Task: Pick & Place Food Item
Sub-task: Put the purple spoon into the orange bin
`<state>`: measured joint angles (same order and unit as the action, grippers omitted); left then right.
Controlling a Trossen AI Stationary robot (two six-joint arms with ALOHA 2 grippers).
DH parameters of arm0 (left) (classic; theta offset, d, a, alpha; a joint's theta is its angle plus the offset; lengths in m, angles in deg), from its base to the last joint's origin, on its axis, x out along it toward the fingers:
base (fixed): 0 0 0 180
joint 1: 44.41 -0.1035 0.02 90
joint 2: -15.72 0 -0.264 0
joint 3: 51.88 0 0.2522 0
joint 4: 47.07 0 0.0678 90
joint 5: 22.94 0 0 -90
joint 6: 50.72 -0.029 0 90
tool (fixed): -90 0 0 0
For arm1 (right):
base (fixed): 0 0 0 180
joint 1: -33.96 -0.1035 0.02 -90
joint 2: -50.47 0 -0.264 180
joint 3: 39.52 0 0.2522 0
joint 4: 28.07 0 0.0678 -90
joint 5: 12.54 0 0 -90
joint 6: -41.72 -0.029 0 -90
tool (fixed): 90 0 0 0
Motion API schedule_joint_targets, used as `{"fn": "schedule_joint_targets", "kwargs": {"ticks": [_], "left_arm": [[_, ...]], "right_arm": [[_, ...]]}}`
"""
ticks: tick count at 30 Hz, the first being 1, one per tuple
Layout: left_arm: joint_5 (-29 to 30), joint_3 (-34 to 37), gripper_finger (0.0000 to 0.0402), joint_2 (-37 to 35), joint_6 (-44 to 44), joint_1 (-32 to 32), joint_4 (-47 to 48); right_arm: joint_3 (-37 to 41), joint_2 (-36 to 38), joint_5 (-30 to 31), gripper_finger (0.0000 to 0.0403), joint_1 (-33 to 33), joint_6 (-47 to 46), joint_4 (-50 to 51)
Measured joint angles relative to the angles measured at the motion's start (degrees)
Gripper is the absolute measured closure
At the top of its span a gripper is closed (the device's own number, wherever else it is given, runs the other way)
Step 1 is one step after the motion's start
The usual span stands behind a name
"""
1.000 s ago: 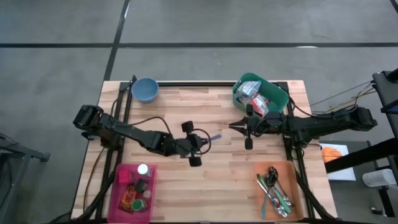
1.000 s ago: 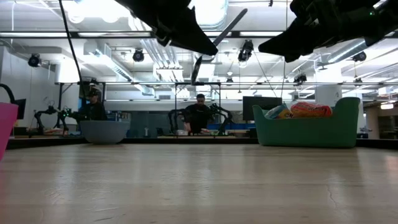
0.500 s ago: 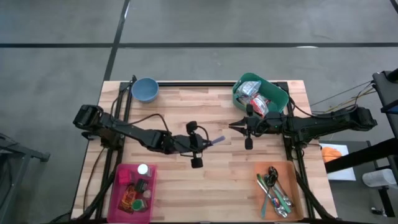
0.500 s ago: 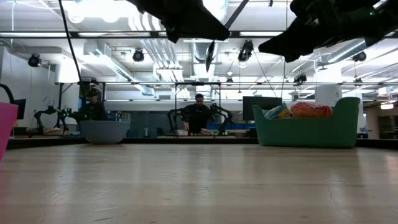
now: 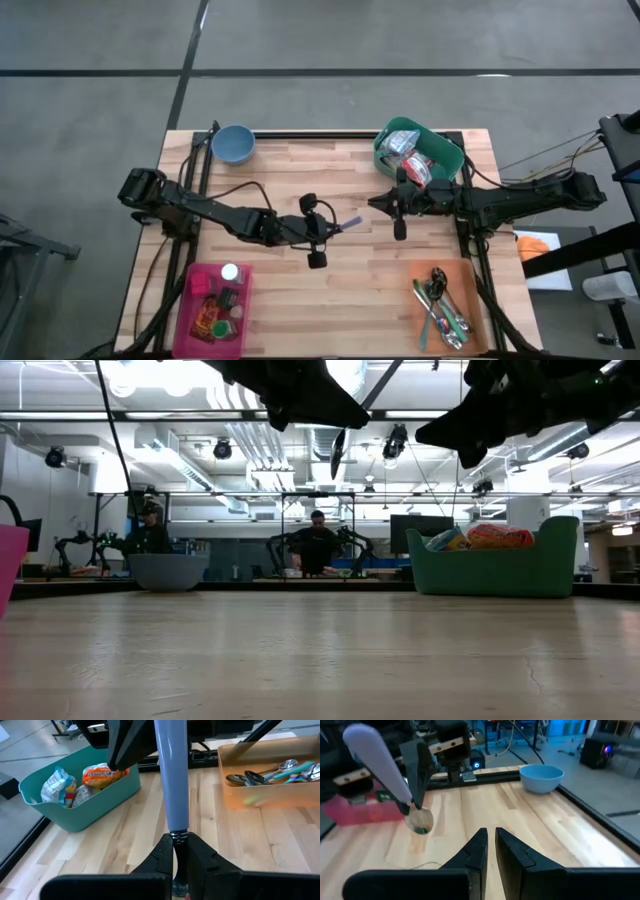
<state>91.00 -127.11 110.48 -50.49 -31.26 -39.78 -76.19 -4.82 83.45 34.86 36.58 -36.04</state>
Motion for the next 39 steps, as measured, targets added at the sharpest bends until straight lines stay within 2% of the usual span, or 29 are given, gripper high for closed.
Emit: {"fn": "schedule_joint_targets", "kwargs": {"ticks": [4,14,20,39], "left_arm": [[0.0,0.0,0.0385,0.0,0.2,0.0,0.1],[0.0,0.0,0.0385,0.1,0.3,0.0,0.1],[0.0,0.0,0.0385,0.1,0.3,0.0,0.3],[0.0,0.0,0.0385,0.1,0.8,0.0,0.3]], "right_arm": [[0.0,0.0,0.0,0.0370,0.0,-4.6,-0.1],[0.0,0.0,0.1,0.0370,0.2,-4.7,0.0],[0.0,0.0,-0.2,0.0369,0.2,0.8,0.2],[0.0,0.0,-0.2,0.0368,0.2,1.1,0.7]]}}
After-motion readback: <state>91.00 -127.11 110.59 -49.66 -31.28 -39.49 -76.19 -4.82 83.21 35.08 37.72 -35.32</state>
